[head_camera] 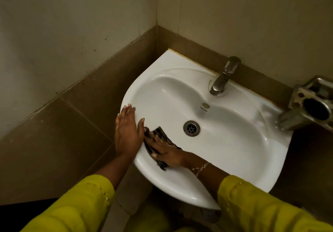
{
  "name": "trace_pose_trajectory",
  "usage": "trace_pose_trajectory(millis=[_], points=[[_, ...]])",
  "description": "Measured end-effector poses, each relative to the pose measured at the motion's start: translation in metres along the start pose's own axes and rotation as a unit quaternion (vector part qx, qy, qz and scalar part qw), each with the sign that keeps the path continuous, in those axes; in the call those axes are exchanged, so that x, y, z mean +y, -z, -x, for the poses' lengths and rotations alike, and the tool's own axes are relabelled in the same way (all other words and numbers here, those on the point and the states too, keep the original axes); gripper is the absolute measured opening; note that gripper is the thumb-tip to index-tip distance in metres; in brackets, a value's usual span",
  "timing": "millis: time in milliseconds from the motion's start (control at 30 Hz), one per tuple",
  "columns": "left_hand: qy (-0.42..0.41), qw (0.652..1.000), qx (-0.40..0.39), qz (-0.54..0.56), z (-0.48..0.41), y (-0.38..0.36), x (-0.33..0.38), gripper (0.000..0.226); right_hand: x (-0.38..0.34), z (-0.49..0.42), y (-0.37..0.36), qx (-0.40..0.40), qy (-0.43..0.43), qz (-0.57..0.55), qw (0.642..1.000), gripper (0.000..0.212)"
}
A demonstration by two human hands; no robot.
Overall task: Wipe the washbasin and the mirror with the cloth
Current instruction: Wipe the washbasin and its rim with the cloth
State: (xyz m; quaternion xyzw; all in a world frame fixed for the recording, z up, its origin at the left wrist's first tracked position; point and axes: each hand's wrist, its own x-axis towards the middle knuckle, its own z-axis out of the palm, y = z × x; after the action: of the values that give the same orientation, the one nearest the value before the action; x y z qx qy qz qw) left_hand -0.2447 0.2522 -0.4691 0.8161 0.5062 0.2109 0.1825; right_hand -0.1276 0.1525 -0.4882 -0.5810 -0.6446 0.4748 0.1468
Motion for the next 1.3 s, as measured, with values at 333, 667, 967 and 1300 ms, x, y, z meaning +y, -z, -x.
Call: trace_pose_trajectory(millis=[333, 667, 967, 1300], points=[[-0.006, 1.0, 0.002, 0.0, 0.0, 0.0, -0.001, 0.043, 0.058, 0.083, 0.0, -0.103, -0.123, 0.155, 0.975, 0.054], [-0.008, 1.0, 0.003, 0.008, 0.0, -0.001, -0.003, 0.054, 0.1, 0.128, 0.04, -0.031, -0.193, 0.401, 0.895, 0.069], [-0.002, 1.0, 0.007, 0.021, 0.0, -0.002, -0.005, 0.054, 0.124, 0.095, 0.053, 0.075, -0.207, 0.473, 0.853, 0.075], [0.001, 1.0, 0.01, 0.019, 0.0, -0.003, -0.005, 0.053, 0.109, 0.024, 0.071, 0.092, -0.167, 0.582, 0.79, 0.047]])
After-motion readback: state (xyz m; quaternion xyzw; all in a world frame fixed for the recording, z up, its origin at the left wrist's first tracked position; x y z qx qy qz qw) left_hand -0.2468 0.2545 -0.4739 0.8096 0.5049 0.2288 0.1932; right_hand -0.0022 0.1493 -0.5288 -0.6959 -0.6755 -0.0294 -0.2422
